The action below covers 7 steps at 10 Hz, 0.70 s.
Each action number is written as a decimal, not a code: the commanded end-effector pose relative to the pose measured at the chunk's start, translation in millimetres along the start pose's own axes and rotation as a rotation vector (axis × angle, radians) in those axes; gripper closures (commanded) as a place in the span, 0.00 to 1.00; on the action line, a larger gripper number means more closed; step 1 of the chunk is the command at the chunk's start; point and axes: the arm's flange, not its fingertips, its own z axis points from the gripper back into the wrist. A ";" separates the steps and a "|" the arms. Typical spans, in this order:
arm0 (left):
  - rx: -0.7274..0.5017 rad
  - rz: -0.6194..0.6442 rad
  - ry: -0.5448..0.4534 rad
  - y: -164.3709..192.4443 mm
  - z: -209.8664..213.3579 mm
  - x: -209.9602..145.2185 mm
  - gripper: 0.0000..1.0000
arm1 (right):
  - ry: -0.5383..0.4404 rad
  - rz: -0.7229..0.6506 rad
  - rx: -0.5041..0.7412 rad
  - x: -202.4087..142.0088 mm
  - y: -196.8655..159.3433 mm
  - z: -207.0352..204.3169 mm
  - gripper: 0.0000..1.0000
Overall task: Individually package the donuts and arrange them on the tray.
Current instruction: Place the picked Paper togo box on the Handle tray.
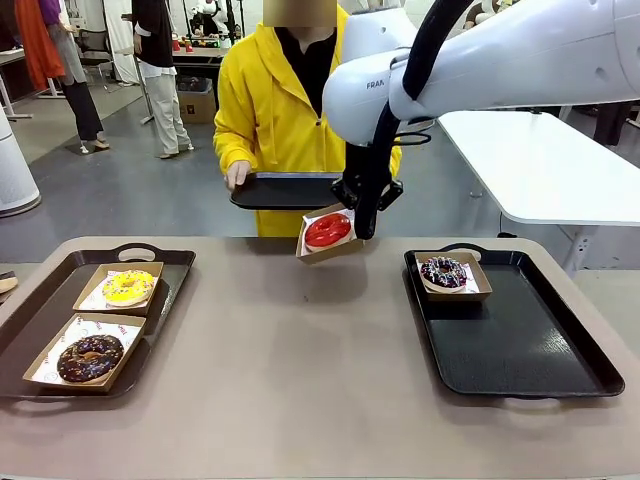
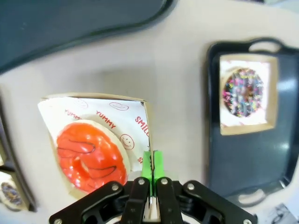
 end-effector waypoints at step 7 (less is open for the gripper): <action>-0.016 -0.004 -0.006 -0.2 2.4 -0.6 0.00 | 0.103 -0.070 0.026 -120.7 -204.7 27.9 0.98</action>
